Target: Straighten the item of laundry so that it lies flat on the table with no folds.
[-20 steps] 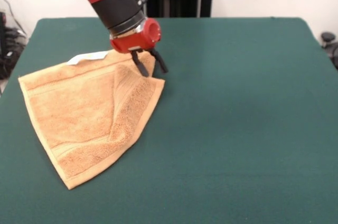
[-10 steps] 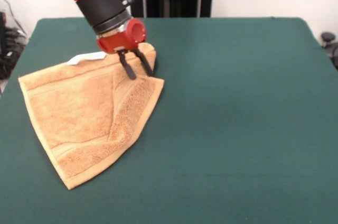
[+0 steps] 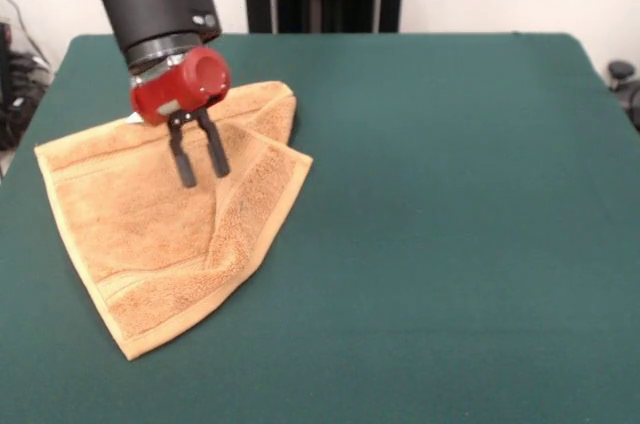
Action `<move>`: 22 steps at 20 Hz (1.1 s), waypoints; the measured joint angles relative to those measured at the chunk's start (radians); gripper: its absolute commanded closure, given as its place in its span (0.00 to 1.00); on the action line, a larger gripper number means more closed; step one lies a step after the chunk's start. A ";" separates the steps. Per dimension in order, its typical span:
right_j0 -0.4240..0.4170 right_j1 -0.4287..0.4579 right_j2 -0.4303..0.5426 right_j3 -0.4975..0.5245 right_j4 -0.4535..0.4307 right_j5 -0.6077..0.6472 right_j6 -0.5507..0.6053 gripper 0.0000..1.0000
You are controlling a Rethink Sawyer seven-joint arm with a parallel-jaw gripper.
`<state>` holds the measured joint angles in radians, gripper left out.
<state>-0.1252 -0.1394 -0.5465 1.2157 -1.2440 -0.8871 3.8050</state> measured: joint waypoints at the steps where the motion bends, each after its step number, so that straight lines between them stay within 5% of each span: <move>1: -0.002 -0.004 0.000 0.000 0.019 0.005 -0.065 0.00; 9: 0.000 -0.004 0.000 -0.001 0.043 0.007 -0.238 0.00; 16: 0.031 0.010 0.009 -0.027 -0.256 -0.164 -0.185 0.00; 22: 0.032 0.010 0.017 -0.029 -0.322 -0.287 -0.153 0.00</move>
<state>-0.0932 -0.1293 -0.5294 1.1871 -1.5663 -1.1740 3.6523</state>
